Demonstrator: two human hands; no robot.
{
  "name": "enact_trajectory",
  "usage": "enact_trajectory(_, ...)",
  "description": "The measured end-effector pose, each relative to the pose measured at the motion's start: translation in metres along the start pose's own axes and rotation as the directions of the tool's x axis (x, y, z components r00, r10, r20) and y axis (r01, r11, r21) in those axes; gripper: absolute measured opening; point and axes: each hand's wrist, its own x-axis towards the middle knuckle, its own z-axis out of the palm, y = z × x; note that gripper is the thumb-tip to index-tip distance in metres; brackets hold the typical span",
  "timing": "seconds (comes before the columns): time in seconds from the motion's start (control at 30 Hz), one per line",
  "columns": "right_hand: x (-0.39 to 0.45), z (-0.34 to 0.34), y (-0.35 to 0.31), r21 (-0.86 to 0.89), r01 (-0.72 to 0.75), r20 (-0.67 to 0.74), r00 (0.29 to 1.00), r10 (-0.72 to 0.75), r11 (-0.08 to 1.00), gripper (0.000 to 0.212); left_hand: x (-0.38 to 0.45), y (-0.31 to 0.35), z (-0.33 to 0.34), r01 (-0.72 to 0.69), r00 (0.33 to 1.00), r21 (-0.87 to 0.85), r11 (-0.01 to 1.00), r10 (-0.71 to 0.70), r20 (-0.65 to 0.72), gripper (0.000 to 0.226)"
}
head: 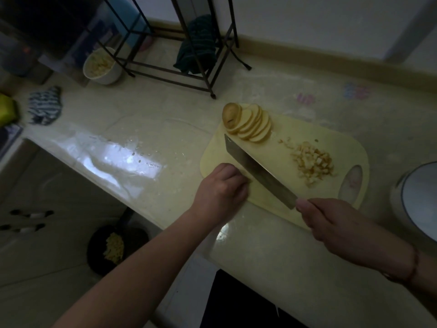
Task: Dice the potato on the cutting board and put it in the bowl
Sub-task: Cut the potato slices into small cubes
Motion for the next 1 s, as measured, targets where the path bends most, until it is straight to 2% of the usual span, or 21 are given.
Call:
enact_trajectory(0.1, -0.005, 0.003, -0.008, -0.014, 0.013, -0.001, 1.000, -0.013, 1.000, 0.058, 0.000, 0.001, -0.001, 0.017, 1.000, -0.033, 0.999, -0.018, -0.020, 0.018)
enact_trajectory(0.23, -0.011, 0.010, -0.009, -0.027, 0.068, -0.020, 0.997, -0.068, 0.997, 0.061, -0.005, 0.000, -0.005, -0.001, 1.000, -0.058, 0.998, 0.000, -0.024, 0.019)
enact_trajectory(0.47, -0.010, 0.014, -0.001, -0.051, 0.108, -0.042, 0.993, -0.110, 0.993, 0.068, -0.008, -0.003, -0.001, -0.016, 0.999, 0.007, 1.000, 0.016, -0.032, 0.018)
enact_trajectory(0.83, -0.024, 0.015, 0.008, -0.113, 0.064, -0.065, 0.995, -0.071, 0.992, 0.067, -0.007, -0.004, 0.000, -0.025, 0.999, -0.002, 1.000, 0.025, -0.032, 0.021)
enact_trajectory(1.0, -0.001, 0.016, -0.007, -0.098, 0.029, -0.013, 0.999, -0.030, 0.995, 0.060, -0.006, -0.006, 0.000, -0.039, 0.998, -0.021, 0.999, 0.038, -0.045, 0.016)
